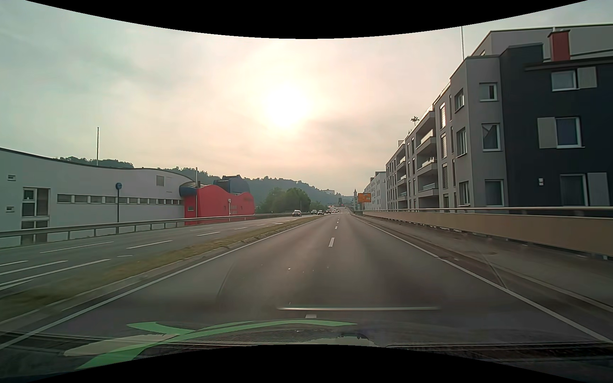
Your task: Follow the waypoints while adhering to traffic rules and regulations
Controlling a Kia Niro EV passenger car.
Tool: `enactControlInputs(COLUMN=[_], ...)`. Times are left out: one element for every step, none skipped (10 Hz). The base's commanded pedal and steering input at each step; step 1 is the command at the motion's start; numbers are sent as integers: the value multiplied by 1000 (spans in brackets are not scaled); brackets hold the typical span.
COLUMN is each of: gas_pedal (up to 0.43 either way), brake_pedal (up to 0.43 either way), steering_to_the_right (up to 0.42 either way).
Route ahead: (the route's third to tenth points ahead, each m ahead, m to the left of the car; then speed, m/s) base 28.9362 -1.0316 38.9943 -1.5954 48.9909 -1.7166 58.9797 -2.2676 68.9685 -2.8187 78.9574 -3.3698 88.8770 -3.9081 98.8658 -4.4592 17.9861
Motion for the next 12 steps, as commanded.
enactControlInputs(gas_pedal=[150,150,150,150,150,150,150,150,150,150,150,150], brake_pedal=[0,0,0,0,0,0,0,0,0,0,0,0], steering_to_the_right=[-3,-2,-1,0,0,0,-1,0,0,0,0,1])
